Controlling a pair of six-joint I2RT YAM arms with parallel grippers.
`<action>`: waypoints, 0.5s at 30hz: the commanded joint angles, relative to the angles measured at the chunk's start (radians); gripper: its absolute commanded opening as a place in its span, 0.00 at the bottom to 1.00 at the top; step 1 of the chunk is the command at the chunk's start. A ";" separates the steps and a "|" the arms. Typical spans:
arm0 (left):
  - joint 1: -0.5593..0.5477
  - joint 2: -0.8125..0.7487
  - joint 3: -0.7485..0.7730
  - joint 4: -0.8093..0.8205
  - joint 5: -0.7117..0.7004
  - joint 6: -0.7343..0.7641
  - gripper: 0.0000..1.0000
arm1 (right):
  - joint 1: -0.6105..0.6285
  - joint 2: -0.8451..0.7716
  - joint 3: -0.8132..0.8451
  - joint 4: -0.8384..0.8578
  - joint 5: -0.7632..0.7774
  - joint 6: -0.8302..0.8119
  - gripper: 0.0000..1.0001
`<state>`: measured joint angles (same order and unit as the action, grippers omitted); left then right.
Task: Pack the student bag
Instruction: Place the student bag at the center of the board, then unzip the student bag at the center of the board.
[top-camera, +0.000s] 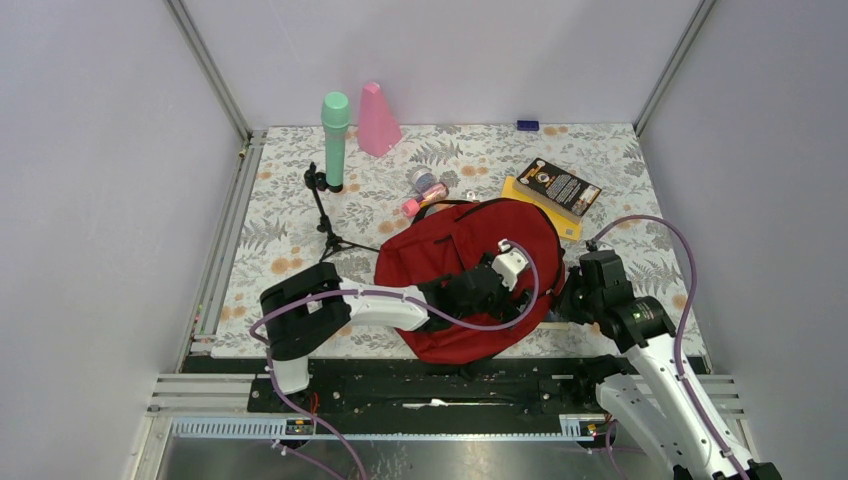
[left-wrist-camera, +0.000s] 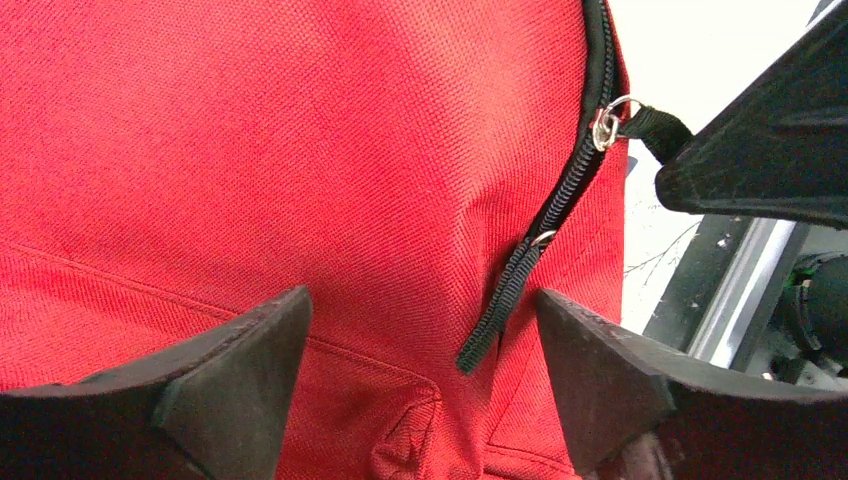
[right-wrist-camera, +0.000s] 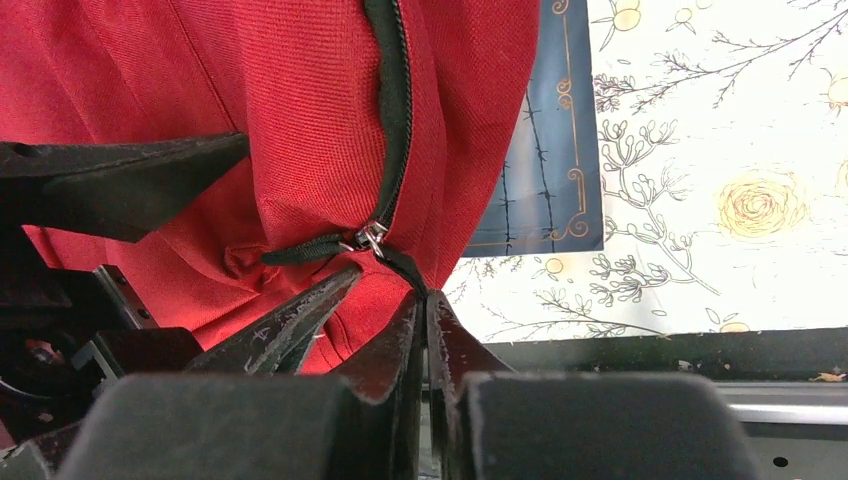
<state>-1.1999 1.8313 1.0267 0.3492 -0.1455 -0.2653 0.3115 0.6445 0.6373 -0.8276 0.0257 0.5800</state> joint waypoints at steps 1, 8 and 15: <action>-0.007 0.021 0.042 0.037 0.001 -0.011 0.75 | 0.000 0.014 0.054 0.021 0.026 -0.009 0.02; -0.009 0.015 0.016 0.036 0.007 -0.023 0.24 | 0.000 0.065 0.138 0.010 0.130 -0.040 0.00; -0.010 -0.017 -0.037 0.048 -0.003 -0.021 0.00 | 0.000 0.158 0.177 0.074 0.287 -0.067 0.00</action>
<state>-1.2053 1.8496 1.0180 0.3672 -0.1356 -0.2874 0.3115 0.7601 0.7616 -0.8158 0.1688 0.5480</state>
